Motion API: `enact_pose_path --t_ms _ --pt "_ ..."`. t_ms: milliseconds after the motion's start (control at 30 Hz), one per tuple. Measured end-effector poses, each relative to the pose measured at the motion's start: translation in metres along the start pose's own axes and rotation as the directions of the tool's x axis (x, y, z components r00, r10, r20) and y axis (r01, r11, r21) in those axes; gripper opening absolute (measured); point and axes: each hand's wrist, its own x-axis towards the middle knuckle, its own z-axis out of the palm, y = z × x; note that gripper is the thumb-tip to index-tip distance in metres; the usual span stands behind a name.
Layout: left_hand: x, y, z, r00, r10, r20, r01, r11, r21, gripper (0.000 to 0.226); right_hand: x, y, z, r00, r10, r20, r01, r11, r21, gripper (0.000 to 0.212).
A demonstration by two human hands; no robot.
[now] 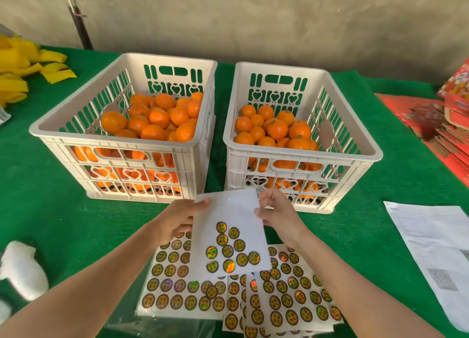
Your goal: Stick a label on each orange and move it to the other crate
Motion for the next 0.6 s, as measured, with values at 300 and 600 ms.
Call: enact_pose_path --t_ms 300,600 --pt "0.005 0.006 0.032 0.938 -0.035 0.344 0.136 0.953 -0.272 0.042 -0.013 -0.007 -0.015 0.938 -0.263 -0.227 0.157 0.904 -0.397 0.018" --pt "0.006 0.004 0.046 0.939 -0.022 0.343 0.122 0.954 -0.274 0.028 -0.045 0.003 0.019 0.848 -0.53 -0.015 0.385 0.636 -0.669 0.017"
